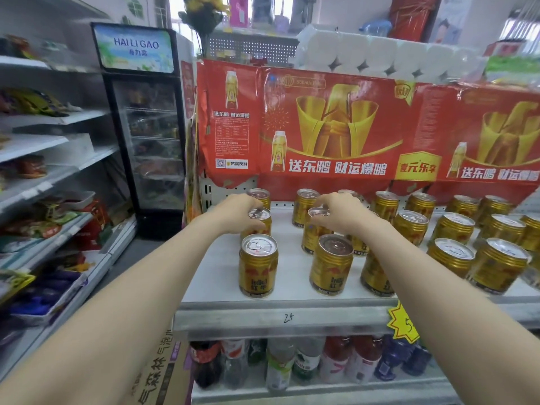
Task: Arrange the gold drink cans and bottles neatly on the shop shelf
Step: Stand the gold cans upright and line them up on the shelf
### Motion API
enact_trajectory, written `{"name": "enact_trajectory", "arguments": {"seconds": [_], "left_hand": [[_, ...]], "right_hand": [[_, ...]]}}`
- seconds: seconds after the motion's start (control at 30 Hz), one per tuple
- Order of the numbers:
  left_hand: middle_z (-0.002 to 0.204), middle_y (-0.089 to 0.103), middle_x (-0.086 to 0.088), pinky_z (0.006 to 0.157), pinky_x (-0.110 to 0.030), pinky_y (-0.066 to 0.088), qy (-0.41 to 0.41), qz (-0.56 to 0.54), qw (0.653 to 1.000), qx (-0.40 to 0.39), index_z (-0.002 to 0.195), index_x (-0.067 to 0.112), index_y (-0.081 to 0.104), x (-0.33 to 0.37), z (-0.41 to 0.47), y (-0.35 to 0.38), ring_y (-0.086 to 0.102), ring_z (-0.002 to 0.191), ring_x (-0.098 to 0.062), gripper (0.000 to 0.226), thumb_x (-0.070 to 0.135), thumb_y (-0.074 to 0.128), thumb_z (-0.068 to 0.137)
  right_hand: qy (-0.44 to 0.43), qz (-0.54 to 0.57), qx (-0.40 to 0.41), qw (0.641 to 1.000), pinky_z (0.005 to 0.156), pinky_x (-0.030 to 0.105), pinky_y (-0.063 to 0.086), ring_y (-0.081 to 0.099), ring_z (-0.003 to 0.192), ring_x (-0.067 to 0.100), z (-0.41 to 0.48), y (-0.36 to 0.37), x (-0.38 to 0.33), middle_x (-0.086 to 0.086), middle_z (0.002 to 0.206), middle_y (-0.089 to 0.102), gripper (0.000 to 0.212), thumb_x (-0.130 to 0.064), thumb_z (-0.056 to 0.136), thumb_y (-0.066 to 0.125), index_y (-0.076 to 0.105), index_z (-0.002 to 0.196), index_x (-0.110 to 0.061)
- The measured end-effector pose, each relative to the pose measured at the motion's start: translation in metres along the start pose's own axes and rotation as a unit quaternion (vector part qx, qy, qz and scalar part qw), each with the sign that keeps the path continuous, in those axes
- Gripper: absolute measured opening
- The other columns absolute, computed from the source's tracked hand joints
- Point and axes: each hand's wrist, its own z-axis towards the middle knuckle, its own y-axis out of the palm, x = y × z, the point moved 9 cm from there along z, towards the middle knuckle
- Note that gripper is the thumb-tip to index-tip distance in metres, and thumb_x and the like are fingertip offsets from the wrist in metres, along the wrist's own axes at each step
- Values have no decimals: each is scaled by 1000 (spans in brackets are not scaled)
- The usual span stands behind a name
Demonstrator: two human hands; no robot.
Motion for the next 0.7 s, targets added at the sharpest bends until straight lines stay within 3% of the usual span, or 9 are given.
{"name": "enact_trajectory", "arguments": {"seconds": [0.2,0.3,0.4,0.5,0.6,0.7], "left_hand": [[140,55,-6,102,-45,46,-20,-14,999,32,142,20,50,-9,-1,0,51,126,-27,61,37,70,87],[141,53,-3,105,-40,42,7,-17,993,113,139,21,53,-4,-15,-14,49,128,-24,51,30,67,91],[130,60,3,100,-37,47,27,-93,979,178,128,26,64,5,-40,-30,57,115,-16,36,34,65,92],[122,64,11,94,-35,52,38,-151,984,90,121,31,67,13,-58,-17,60,105,-5,34,47,63,91],[131,56,16,99,-31,46,36,-125,991,-28,133,30,58,22,-73,8,52,117,-6,57,59,62,85],[144,49,10,102,-29,43,37,-116,992,-19,141,25,50,23,-78,14,47,129,-10,65,48,70,84]], "right_hand": [[-13,2,2,1000,84,36,50,61,110,28,-3,3,0,10,128,64,45,-37,95,61,60,134,-14],[-33,12,38,999,88,38,49,58,113,29,-11,2,-1,10,130,61,42,-38,95,60,61,132,-17],[-62,45,96,992,93,38,45,56,116,26,-25,-5,-4,7,127,61,36,-34,96,59,63,129,-18],[-86,79,110,987,78,32,47,61,97,19,-42,-9,-8,1,109,66,25,-36,97,58,70,113,-20],[-88,74,72,991,60,31,46,62,76,19,-57,-3,-10,0,88,69,28,-39,99,54,71,95,-17],[-81,75,16,994,69,31,52,64,86,18,-72,3,-9,-2,97,70,35,-50,97,52,70,108,-21]]}}
